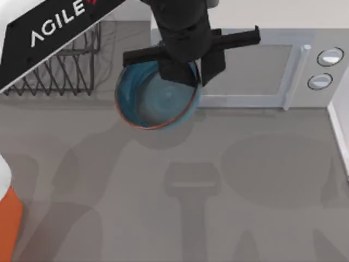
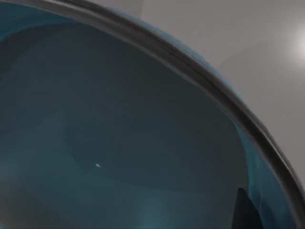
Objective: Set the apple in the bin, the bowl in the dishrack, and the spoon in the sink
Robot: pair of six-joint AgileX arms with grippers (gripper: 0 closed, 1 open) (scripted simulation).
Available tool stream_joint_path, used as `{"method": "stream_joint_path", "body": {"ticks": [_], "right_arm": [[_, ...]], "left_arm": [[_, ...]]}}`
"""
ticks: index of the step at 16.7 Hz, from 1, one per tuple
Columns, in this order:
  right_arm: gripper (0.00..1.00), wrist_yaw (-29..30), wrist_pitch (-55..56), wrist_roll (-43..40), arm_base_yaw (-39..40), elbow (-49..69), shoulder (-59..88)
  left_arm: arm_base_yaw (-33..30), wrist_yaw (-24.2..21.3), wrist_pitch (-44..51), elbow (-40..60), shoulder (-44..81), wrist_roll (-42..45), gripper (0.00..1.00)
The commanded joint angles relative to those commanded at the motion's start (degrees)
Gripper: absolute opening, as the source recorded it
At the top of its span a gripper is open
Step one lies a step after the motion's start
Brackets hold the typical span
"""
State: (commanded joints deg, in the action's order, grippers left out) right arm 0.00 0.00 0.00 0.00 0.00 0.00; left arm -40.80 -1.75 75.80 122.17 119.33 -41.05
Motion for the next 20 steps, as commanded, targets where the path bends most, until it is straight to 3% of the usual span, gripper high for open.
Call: {"method": "stream_joint_path", "body": {"ticks": [12, 16, 20], "right_arm": [[1.0, 0.0, 0.0, 0.0, 0.0, 0.0, 0.0], [1.0, 0.0, 0.0, 0.0, 0.0, 0.0, 0.0], [1.0, 0.0, 0.0, 0.0, 0.0, 0.0, 0.0]], "left_arm": [[36.6, -7.1, -48.1, -40.0, -53.0, 27.5, 0.0], [46.2, -9.1, -58.3, -51.9, -63.6, 36.6, 0.0], [51.0, -10.1, -62.7, -58.1, -68.2, 41.6, 0.0]]}}
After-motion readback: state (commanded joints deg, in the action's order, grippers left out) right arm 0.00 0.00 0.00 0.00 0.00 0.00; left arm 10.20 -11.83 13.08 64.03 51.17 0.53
